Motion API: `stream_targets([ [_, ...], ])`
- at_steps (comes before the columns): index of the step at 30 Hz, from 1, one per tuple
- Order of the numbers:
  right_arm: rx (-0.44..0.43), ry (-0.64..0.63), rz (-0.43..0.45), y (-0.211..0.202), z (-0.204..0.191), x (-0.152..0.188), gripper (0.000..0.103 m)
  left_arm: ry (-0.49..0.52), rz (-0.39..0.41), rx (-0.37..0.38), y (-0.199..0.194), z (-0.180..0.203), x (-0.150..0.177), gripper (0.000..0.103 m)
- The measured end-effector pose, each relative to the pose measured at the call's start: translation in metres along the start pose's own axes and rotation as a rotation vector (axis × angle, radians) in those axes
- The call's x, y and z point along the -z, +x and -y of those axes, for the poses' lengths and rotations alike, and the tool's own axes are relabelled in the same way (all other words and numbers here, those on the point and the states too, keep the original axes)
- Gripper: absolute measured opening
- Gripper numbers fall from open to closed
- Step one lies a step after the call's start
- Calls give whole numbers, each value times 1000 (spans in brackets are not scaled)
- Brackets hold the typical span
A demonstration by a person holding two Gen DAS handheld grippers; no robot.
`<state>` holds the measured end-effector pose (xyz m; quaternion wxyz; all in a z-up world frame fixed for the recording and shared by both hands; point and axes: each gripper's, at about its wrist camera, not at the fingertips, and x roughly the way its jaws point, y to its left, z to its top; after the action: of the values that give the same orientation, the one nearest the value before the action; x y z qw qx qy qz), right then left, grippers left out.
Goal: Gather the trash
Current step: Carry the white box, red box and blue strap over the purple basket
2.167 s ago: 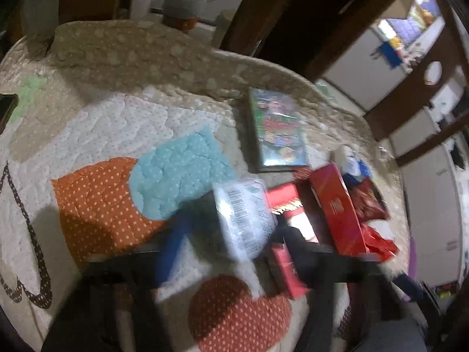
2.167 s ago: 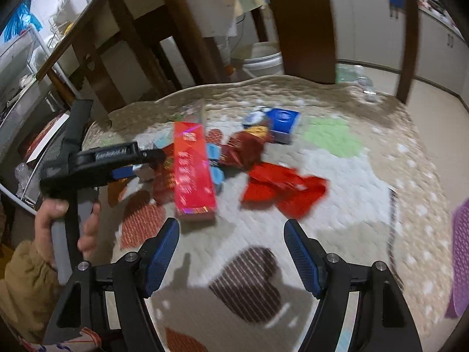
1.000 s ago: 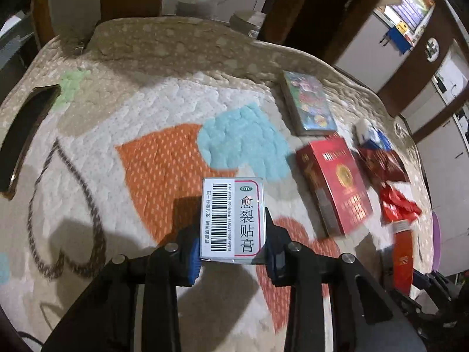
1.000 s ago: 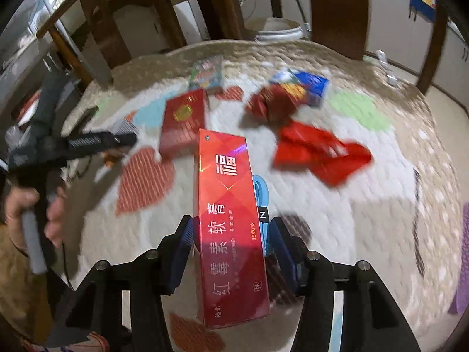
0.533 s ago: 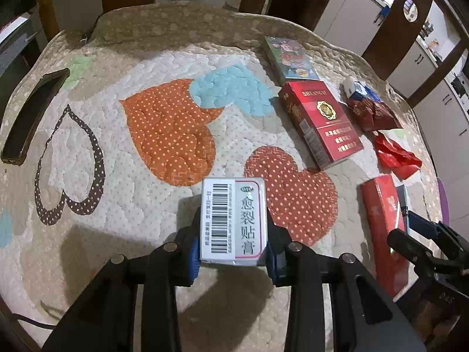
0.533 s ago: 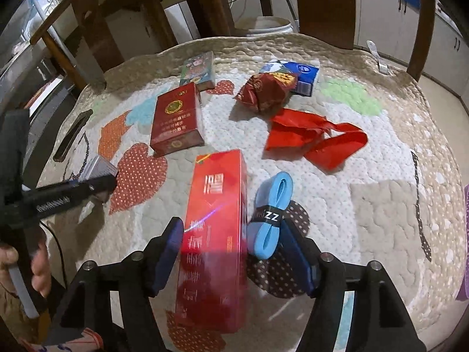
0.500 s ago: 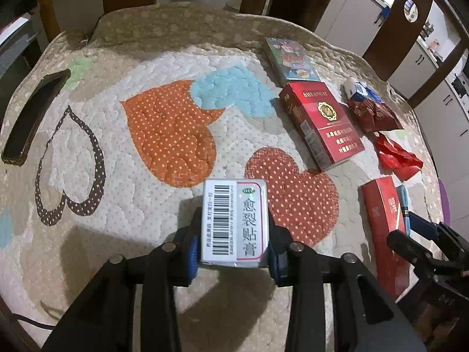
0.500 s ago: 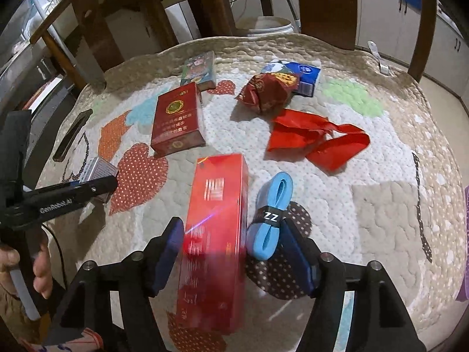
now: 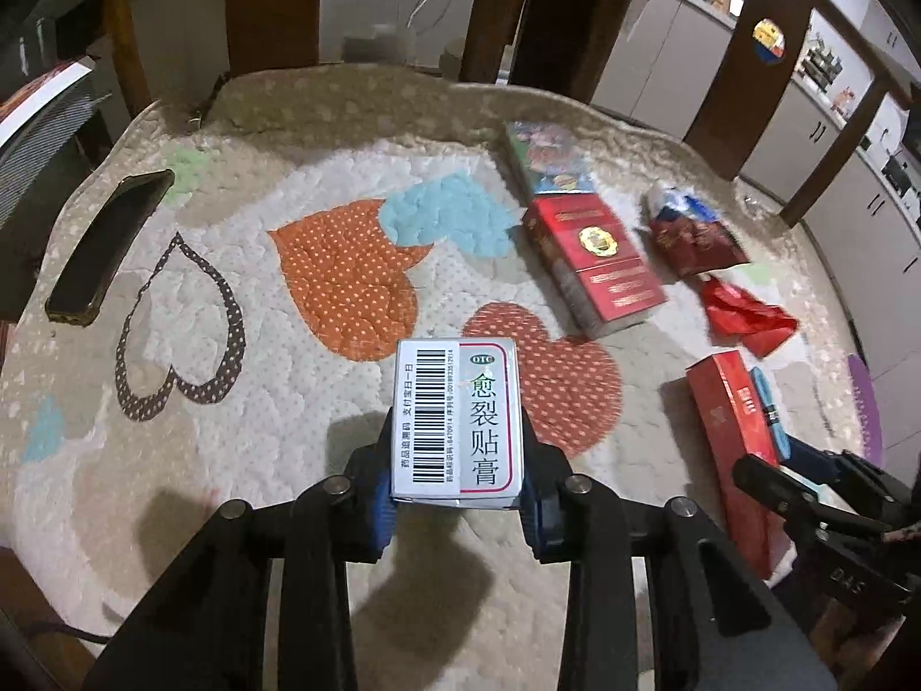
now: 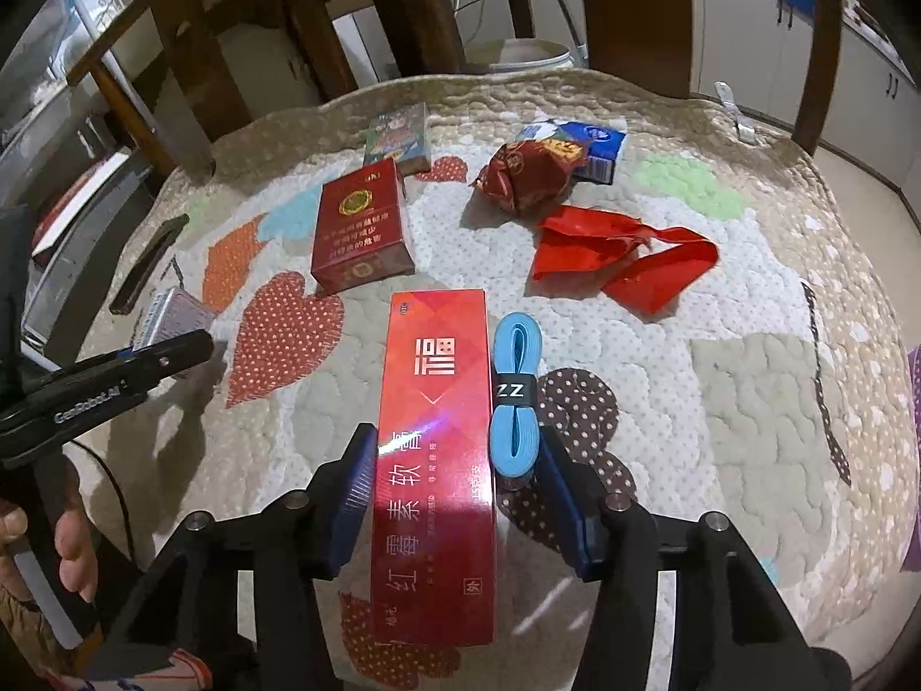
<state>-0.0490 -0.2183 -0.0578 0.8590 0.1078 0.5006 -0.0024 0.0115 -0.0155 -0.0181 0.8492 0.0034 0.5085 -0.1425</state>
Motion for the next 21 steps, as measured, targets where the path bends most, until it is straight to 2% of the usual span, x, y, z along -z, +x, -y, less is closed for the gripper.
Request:
stream_targets([
  [10,-10,27,82,-42,9,12,59,48,51,30,-44,25,12,33],
  [21,6,105,155,-78,41,28,59,186,112,37,-77,72,20,33],
])
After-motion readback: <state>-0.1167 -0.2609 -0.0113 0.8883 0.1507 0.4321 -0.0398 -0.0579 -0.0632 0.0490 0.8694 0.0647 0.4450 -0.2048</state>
